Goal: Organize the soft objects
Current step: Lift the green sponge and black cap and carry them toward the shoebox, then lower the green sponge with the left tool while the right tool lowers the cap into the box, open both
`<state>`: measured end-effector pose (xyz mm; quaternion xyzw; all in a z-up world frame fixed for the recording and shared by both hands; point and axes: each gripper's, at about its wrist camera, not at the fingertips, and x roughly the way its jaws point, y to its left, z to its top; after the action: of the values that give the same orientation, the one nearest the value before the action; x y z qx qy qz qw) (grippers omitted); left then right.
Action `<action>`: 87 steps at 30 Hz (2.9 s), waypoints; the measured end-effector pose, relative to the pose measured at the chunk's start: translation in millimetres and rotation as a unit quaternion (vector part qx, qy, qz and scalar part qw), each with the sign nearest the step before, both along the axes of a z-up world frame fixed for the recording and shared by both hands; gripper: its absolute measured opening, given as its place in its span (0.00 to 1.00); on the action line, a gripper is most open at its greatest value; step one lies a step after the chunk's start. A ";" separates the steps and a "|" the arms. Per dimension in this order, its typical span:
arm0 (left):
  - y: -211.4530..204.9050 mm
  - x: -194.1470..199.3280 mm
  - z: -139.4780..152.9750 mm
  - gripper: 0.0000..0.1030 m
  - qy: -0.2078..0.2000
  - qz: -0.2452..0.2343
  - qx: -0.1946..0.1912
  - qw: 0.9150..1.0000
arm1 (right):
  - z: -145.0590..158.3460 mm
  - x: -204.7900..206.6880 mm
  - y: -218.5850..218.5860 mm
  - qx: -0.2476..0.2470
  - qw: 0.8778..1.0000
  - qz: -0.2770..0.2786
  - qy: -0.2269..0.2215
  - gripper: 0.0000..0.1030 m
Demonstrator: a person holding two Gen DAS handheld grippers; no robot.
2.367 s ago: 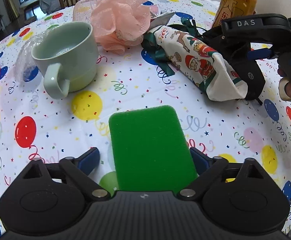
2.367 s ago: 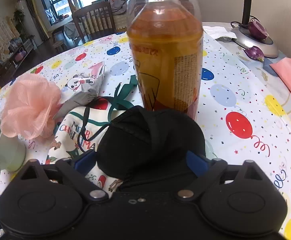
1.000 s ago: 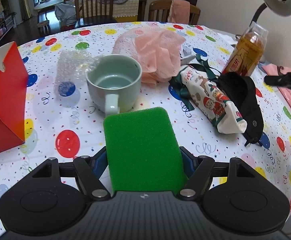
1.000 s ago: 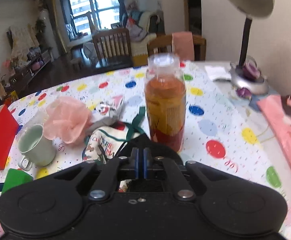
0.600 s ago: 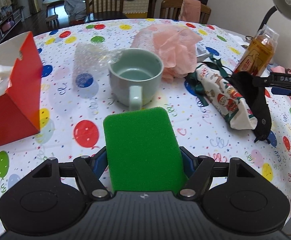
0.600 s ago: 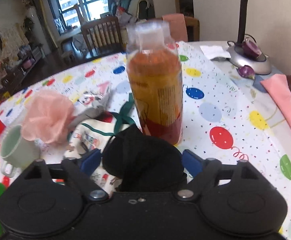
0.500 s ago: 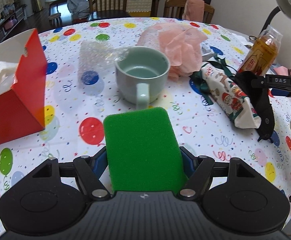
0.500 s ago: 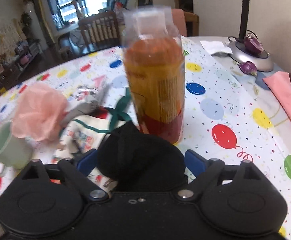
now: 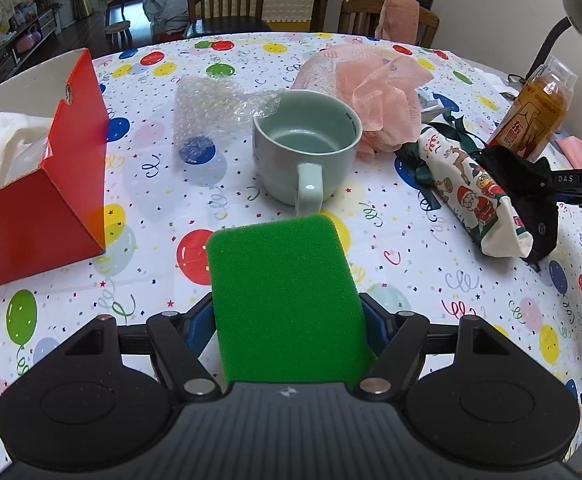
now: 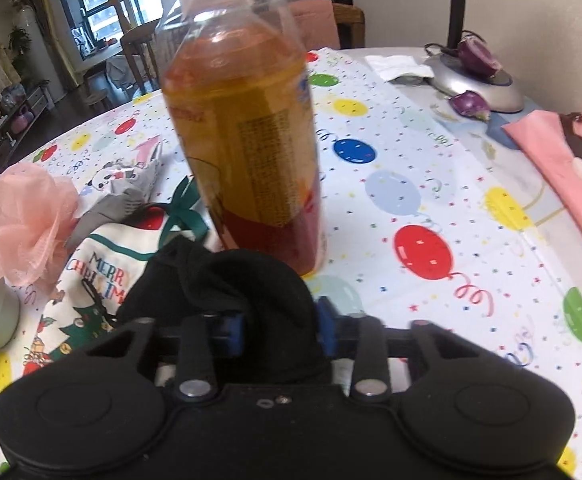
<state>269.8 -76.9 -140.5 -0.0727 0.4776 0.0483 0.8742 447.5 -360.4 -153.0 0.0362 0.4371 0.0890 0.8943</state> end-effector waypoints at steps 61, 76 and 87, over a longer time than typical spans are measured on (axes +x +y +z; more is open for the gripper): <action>337.2 -38.9 126.7 0.71 -0.094 0.084 0.039 0.991 | 189.2 -138.7 401.6 0.044 0.952 0.274 -0.130 0.16; 362.8 16.6 88.6 0.71 -0.058 0.051 0.046 0.996 | 134.9 -129.2 485.2 -0.034 0.938 0.322 -0.123 0.16; 361.6 42.2 44.3 0.71 -0.002 0.025 0.059 0.998 | 106.0 -133.6 497.4 -0.047 0.935 0.342 -0.080 0.21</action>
<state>312.0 284.7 -96.2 -0.0329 0.4701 0.0984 0.8765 313.9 137.0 -47.0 -0.1647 0.3542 0.3714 0.8423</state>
